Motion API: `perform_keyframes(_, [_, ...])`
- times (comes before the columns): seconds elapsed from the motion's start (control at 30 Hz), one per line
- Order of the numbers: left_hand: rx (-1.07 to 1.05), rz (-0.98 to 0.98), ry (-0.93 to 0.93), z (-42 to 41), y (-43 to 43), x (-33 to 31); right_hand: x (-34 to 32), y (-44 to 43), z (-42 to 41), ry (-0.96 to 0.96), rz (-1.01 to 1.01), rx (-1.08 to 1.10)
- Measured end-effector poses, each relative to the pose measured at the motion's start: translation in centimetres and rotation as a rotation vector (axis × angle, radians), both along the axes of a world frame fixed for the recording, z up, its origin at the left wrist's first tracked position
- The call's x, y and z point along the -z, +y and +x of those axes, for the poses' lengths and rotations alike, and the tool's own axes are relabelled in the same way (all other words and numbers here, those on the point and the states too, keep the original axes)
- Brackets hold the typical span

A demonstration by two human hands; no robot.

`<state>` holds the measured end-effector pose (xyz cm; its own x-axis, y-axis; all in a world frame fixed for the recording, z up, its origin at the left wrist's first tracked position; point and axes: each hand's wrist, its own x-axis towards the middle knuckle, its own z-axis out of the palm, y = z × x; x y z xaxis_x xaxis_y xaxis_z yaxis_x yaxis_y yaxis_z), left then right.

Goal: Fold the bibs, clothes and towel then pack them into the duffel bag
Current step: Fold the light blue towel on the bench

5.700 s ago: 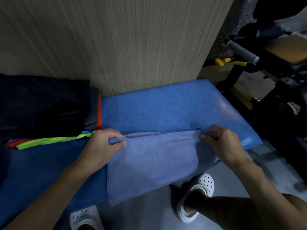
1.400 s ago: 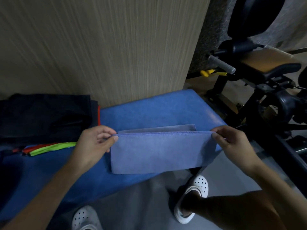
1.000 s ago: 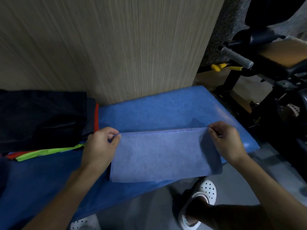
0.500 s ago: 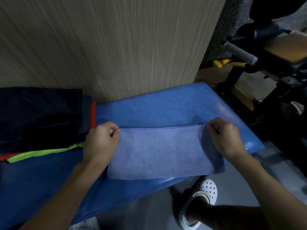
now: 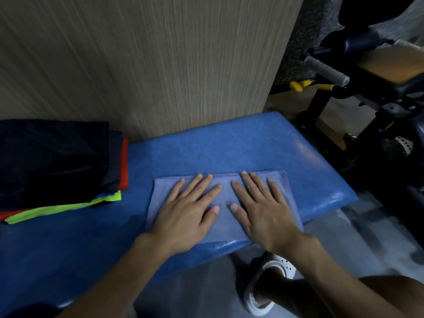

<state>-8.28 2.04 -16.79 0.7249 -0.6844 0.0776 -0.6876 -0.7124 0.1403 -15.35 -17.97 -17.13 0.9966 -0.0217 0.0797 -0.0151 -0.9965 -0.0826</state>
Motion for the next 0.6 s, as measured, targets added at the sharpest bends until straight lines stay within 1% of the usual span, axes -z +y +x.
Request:
perform_keyframes(0.13, [0.002,0.078,0.021,0.9,1.2,0.6,0.2,-0.9,0.0,0.0,-0.04,0.018])
perform_keyframes(0.4, [-0.096,0.107,0.044,1.4,1.5,0.2,0.2,-2.8,0.2,0.062,-0.031,0.146])
perform_keyframes(0.5, [-0.13,0.116,0.056,0.5,1.5,0.1,-0.5,-2.3,0.0,0.012,-0.07,0.145])
perform_keyframes(0.6, [-0.181,0.13,-0.005,-0.9,2.5,-0.5,-2.1,-1.5,-0.2,-0.079,-0.091,0.175])
